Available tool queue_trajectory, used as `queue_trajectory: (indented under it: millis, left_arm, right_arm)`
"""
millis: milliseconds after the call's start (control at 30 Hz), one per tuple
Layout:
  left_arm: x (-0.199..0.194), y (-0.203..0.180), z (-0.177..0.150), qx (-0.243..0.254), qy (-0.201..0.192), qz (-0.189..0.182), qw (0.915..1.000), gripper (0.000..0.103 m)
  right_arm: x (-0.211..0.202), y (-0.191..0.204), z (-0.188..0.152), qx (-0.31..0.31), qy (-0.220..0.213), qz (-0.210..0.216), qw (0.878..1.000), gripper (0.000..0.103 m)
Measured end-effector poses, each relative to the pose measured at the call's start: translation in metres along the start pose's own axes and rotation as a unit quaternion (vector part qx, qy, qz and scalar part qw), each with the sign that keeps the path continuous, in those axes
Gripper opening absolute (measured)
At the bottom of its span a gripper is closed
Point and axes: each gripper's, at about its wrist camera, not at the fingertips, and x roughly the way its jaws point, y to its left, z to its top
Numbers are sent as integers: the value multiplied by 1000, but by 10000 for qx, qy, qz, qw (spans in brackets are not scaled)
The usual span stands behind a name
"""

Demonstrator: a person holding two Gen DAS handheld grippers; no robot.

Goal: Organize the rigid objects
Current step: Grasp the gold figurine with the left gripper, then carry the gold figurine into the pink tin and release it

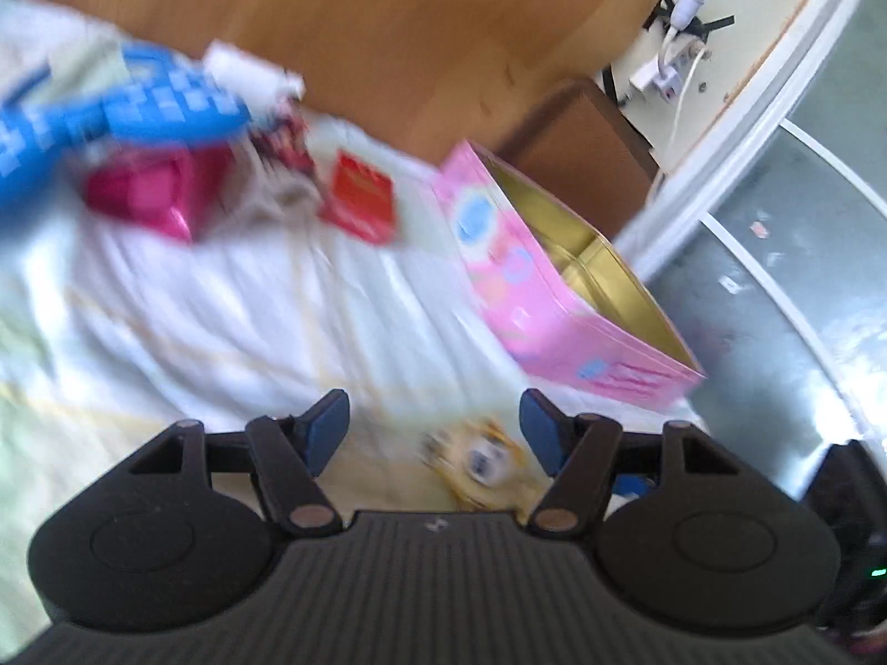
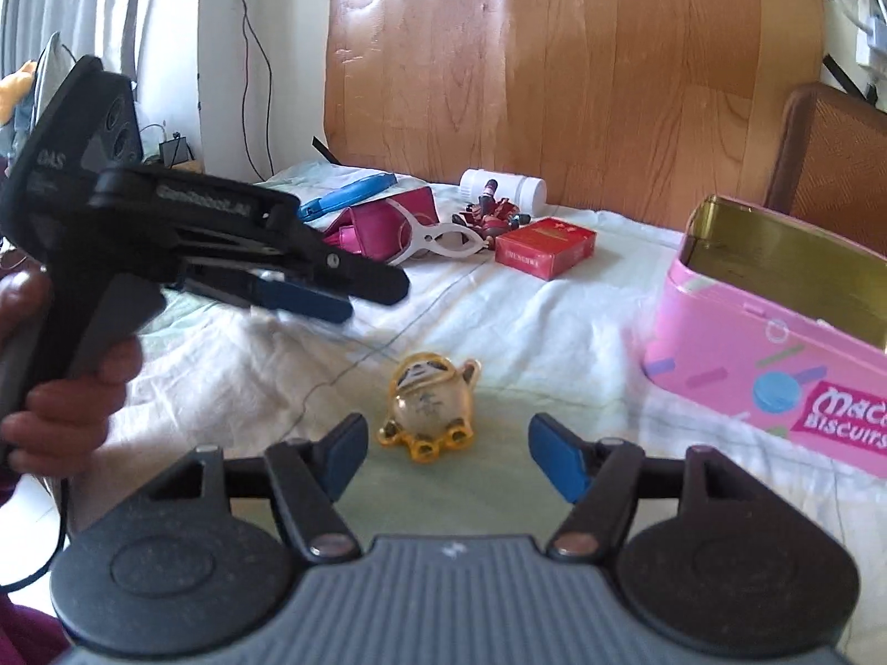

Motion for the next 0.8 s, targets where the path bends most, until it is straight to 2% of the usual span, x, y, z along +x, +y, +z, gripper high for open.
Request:
queue_trajectory:
  millis: [67,133,167,200,300,333,433,567,700,800]
  left_arm:
    - [5,-6,-3,-75,188,-108,9997,69]
    - [13,-9,-5,-177,378,-255,9988,69]
    - [18,-9,-7,-237,477,-296,9981,66]
    - [24,-10,-9,-276,582,-329,9974,57]
    - [31,-24,-8,-39,553,-125,9984,49]
    - [33,-27,-3,-25,558,-172,9983,49]
    - [42,-46,21,90,462,-472,9978,49]
    - [67,-97,52,753,250,-658,9947,49]
    - [108,-130,73,1179,186,-705,9903,49]
    - [137,-133,80,1129,283,-639,9911,50]
  right_arm:
    - [5,0,2,-16,39,40,10000,63]
    - [13,0,1,-44,201,106,9997,56]
    - [18,-1,-2,0,287,211,9994,45]
    - [17,-2,-4,48,215,257,9994,41]
    - [12,-8,-5,172,16,215,9996,40]
    - [8,-10,-6,190,-125,138,9996,40]
    - [-8,-17,-3,31,-689,-345,9970,40]
    - [-24,-41,12,78,-1306,-1061,9857,40]
    - [-21,-84,29,527,-1429,-1393,9785,40]
    - [-10,-114,33,920,-1291,-1405,9773,40]
